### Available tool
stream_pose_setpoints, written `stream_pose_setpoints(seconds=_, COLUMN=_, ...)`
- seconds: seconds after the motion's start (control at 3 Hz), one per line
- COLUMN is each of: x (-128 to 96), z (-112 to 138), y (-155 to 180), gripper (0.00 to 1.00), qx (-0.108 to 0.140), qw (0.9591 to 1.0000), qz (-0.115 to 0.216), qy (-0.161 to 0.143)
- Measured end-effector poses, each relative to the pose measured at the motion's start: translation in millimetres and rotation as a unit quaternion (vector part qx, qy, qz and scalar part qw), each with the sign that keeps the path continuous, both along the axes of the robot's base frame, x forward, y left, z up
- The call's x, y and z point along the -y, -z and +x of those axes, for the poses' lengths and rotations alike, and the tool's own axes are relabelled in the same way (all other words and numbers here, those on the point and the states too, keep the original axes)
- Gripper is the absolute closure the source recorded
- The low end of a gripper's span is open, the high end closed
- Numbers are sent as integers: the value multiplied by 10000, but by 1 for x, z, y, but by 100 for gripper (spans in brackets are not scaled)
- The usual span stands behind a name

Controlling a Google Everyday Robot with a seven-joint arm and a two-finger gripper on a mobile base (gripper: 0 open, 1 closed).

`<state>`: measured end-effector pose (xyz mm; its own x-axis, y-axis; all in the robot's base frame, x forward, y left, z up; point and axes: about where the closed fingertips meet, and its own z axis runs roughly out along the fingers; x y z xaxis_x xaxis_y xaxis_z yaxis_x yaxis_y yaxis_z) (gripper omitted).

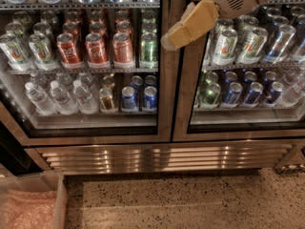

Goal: Open left fridge door

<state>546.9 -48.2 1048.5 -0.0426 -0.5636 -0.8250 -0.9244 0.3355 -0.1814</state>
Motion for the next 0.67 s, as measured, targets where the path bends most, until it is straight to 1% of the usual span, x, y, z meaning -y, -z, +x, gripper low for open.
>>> stream_pose_setpoints(seconds=0.33, x=-12, z=4, y=4, gripper=0, qx=-66, qw=9999, qz=79, qy=-97)
stream_pose_setpoints(seconds=0.67, x=-10, z=4, y=4, gripper=0, qx=-66, qw=9999, qz=79, qy=-97)
